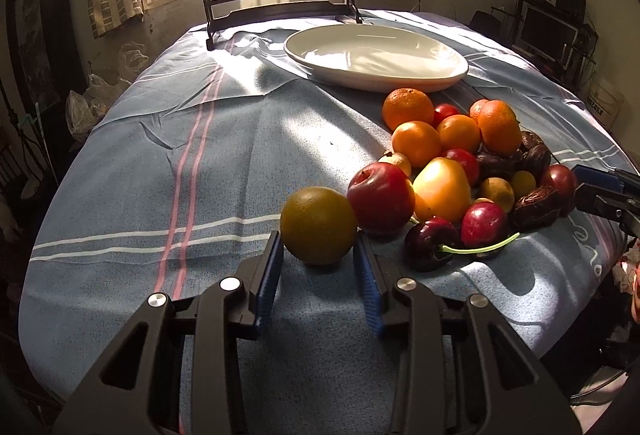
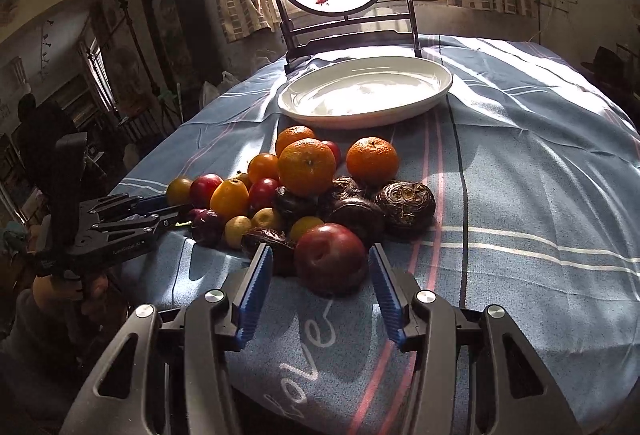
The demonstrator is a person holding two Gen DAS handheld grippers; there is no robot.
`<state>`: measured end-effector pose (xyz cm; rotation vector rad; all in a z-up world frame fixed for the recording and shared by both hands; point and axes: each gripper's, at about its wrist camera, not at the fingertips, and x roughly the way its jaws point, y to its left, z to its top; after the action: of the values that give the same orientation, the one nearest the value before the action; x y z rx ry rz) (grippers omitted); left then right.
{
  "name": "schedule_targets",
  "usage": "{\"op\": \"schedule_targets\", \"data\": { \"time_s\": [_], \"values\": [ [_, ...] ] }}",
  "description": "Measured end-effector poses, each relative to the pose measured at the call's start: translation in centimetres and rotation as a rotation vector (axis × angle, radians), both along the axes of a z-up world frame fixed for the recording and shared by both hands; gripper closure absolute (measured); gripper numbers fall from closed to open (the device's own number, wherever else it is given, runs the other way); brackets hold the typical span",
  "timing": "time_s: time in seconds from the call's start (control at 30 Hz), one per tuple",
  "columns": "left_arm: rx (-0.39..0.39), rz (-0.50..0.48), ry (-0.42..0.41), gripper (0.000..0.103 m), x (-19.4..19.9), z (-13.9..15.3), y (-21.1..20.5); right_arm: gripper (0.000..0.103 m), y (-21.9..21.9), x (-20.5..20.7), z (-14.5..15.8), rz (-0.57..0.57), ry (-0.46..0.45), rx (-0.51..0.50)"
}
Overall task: Organize fruits
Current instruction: 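Grasp the yellow-brown round fruit with left tool while right tool grasps a red apple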
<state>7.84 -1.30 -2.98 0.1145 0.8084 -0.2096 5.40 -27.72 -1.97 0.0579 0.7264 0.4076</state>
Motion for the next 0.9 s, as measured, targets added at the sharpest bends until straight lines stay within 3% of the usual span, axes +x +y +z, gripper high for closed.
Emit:
{"op": "schedule_targets", "data": {
  "time_s": [0.2, 0.27, 0.4, 0.77, 0.9],
  "values": [
    [-0.010, 0.000, -0.016, 0.068, -0.6, 0.6, 0.2, 0.053, 0.8, 0.8, -0.7, 0.007, 0.014, -0.041],
    [-0.012, -0.003, -0.020, 0.068, -0.7, 0.7, 0.2, 0.064, 0.3, 0.9, -0.7, -0.002, 0.025, -0.018],
    [0.005, -0.002, -0.015, 0.068, -0.4, 0.3, 0.0, 0.064, -1.1, 1.3, -0.9, 0.001, 0.065, 0.054],
    [0.034, 0.014, 0.000, 0.067, 1.7, -0.5, -0.7, 0.063, 0.5, 1.1, -1.2, -0.006, 0.035, -0.070],
    [0.004, 0.029, -0.007, 0.068, 1.2, -0.3, -0.2, 0.064, -0.4, 0.7, -1.0, -0.015, 0.037, -0.012]
  ]
}}
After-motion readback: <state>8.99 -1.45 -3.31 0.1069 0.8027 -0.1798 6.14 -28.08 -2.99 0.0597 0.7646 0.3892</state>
